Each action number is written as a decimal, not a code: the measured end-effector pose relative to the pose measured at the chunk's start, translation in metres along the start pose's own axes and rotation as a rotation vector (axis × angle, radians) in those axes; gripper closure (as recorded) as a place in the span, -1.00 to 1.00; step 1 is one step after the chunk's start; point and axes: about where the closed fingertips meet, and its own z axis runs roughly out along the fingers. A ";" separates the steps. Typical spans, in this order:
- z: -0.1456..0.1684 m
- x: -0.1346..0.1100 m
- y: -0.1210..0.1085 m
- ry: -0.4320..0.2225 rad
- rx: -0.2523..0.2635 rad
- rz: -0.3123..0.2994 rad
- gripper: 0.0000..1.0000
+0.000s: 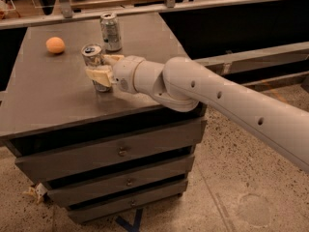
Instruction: Move redbull can near orange
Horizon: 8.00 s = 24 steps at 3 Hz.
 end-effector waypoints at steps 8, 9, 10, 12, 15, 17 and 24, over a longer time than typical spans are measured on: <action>0.134 -0.033 -0.136 -0.017 0.223 0.105 1.00; 0.150 -0.031 -0.136 -0.021 0.210 0.099 1.00; 0.165 -0.025 -0.132 -0.022 0.198 0.100 1.00; 0.189 -0.029 -0.126 -0.040 0.164 0.106 1.00; 0.202 -0.023 -0.116 -0.027 0.148 0.083 0.62; 0.204 -0.019 -0.108 -0.024 0.152 0.057 -0.31; 0.052 -0.026 -0.100 0.023 0.172 -0.029 -1.00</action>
Offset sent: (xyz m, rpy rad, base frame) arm 0.0820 0.0188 0.0152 0.0363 0.0585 -0.1726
